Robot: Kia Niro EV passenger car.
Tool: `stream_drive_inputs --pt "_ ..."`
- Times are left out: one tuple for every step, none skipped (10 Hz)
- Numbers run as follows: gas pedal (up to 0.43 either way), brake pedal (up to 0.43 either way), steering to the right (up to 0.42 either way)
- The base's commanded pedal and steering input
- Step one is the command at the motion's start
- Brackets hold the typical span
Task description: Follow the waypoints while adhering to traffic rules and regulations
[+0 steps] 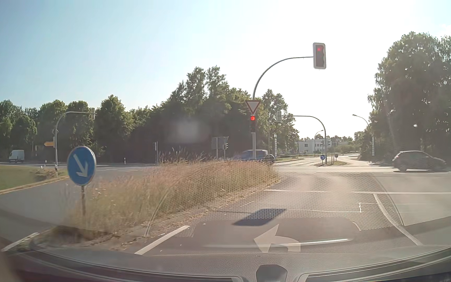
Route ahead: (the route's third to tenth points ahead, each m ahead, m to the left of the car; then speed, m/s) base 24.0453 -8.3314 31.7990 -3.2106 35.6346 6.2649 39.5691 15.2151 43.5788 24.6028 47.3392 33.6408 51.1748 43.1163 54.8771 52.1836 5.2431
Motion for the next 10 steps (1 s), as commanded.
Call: stream_drive_inputs --pt "0.000 0.268 0.149" --pt "0.000 0.293 0.150" --pt "0.000 0.299 0.150" --pt "0.000 0.299 0.153" --pt "0.000 0.299 0.155" --pt "0.000 0.293 0.158" --pt "0.000 0.280 0.160" --pt "0.000 0.274 0.159" --pt "0.000 0.256 0.159" --pt "0.000 0.256 0.157"
